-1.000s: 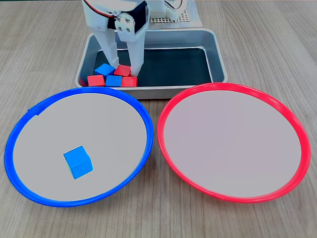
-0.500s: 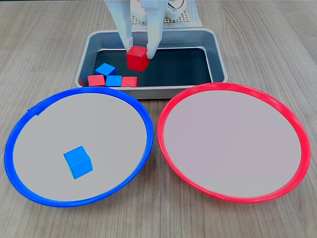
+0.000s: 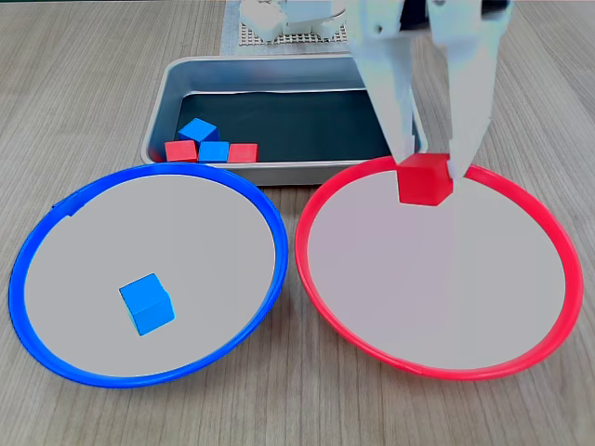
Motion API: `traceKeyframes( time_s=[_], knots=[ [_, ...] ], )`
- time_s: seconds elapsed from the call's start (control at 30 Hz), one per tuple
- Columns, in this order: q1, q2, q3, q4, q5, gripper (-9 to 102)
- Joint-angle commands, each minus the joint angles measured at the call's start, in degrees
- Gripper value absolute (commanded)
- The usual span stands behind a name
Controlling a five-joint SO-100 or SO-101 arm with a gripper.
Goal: Move six blocks tray to matching dishes
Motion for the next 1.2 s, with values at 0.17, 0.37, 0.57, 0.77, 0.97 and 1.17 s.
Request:
traceKeyframes(
  time_s=[0.17, 0.37, 0.57, 0.77, 0.97, 1.17],
  knots=[
    [1.23, 2.2, -2.81, 3.69, 0.0, 0],
    [10.9, 16.26, -0.09, 30.76, -3.16, 0],
    [29.79, 25.75, 11.43, 35.86, -41.48, 0],
    [35.51, 21.36, 15.29, 21.71, -58.01, 8],
    [37.97, 14.85, 13.18, 20.92, -68.47, 20],
    [38.5, 13.45, 15.64, 19.16, -66.36, 20]
  ],
)
